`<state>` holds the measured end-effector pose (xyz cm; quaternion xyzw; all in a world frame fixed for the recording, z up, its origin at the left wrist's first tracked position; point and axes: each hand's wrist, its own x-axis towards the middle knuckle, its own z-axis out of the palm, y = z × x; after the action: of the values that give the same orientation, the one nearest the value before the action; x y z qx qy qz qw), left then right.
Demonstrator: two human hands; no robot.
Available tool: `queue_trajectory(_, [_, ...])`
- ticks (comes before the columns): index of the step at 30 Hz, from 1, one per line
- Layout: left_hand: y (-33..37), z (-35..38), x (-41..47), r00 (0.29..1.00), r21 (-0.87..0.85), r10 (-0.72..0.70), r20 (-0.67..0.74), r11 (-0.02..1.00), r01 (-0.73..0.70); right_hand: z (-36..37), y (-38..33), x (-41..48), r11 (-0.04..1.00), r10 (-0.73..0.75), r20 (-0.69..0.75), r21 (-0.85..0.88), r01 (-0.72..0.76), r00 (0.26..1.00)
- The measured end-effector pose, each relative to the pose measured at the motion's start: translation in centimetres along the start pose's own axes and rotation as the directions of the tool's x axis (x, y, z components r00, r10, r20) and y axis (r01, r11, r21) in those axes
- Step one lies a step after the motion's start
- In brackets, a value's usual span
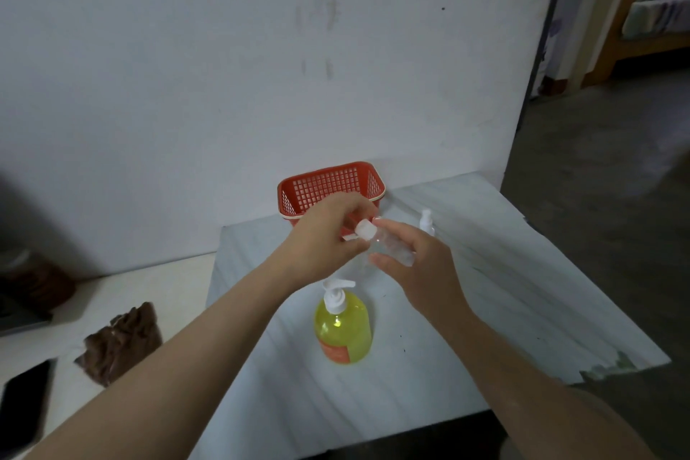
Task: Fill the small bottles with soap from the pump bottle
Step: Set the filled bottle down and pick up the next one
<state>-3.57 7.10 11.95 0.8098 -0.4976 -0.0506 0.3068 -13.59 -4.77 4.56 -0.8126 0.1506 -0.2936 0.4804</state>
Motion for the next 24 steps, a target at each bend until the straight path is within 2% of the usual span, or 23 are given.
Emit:
queue_trajectory(2, [-0.2,0.0,-0.1,1.000,0.028,0.003,0.015,1.000,-0.003,0.2,0.1,-0.1,1.000,0.009,-0.002,-0.021,-0.009,1.000])
queue_trajectory(7, [-1.0,0.3,-0.3,0.989,-0.038,-0.145,-0.032,0.989,0.144,0.3,0.0,-0.3,1.000,-0.017,0.010,-0.026,0.017,1.000])
queue_trajectory(9, [-1.0,0.2,-0.6,0.990,-0.020,-0.123,-0.073,0.992,0.122,0.4,-0.1,-0.3,1.000,-0.008,0.005,-0.014,0.008,1.000])
queue_trajectory(12, [-1.0,0.0,-0.8,1.000,-0.033,-0.005,-0.021,0.999,0.004,0.5,-0.2,-0.3,1.000,0.002,0.002,-0.031,-0.002,1.000])
queue_trajectory(14, [-1.2,0.0,-0.9,0.999,0.019,0.044,-0.006,0.999,-0.044,0.6,-0.2,-0.4,0.999,0.000,-0.004,-0.045,0.000,1.000])
queue_trajectory(16, [-1.4,0.1,-0.9,0.999,0.038,0.023,-0.035,0.999,-0.022,0.7,-0.2,-0.4,0.999,-0.009,-0.010,-0.042,0.008,1.000])
queue_trajectory(20, [-1.8,0.4,-1.0,0.989,-0.035,-0.118,-0.093,0.993,0.115,0.8,-0.1,-0.5,0.999,-0.030,-0.005,-0.041,0.030,1.000])
queue_trajectory(24, [-1.6,0.4,-1.3,0.991,-0.049,-0.081,-0.105,0.996,0.076,0.7,-0.1,-0.5,0.999,-0.017,-0.008,-0.035,0.016,1.000])
